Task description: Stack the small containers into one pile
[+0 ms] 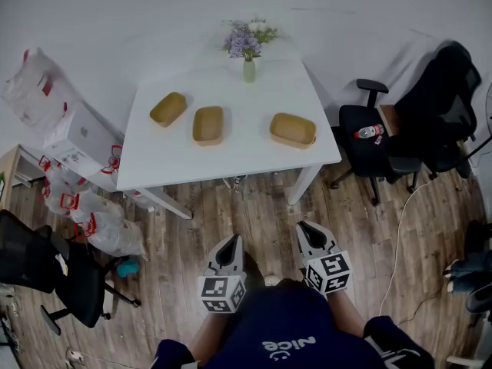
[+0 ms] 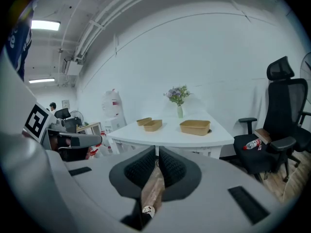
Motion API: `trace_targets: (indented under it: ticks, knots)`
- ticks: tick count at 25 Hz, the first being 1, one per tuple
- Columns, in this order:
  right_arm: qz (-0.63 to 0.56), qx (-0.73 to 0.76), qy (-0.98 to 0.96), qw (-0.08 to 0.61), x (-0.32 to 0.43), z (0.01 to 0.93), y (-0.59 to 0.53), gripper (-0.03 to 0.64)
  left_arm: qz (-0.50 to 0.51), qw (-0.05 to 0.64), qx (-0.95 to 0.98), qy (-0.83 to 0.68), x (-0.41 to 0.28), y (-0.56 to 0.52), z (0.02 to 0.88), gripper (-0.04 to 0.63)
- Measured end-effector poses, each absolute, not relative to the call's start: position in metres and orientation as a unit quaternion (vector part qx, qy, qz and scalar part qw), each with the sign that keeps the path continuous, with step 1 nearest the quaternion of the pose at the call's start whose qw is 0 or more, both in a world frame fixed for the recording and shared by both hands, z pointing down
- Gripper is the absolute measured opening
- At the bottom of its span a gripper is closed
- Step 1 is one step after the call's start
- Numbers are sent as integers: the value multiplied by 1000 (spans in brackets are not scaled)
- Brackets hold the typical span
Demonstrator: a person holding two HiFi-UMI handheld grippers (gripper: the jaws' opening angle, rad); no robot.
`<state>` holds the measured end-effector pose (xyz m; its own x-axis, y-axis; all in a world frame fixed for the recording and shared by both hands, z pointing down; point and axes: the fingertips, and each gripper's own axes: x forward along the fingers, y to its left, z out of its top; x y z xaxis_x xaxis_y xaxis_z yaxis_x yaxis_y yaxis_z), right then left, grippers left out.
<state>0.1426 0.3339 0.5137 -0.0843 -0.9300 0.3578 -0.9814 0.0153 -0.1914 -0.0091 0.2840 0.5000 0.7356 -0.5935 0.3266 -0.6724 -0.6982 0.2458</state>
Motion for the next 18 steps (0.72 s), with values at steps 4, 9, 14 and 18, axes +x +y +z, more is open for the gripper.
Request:
trace_targets:
  ticks: [4, 9, 14, 18]
  knots:
    - [200, 689, -694, 61, 154, 513, 293, 52, 108, 173, 923, -326, 4, 235, 496, 20]
    - [193, 702, -683, 57, 156, 506, 233, 52, 109, 162, 933, -302, 9, 169, 491, 20]
    - [199, 715, -667, 64, 152, 508, 181, 52, 104, 149, 943, -280, 10, 103, 484, 20]
    - [229, 733, -636, 79, 153, 522, 150, 52, 101, 154, 944, -273, 5, 57, 486, 20]
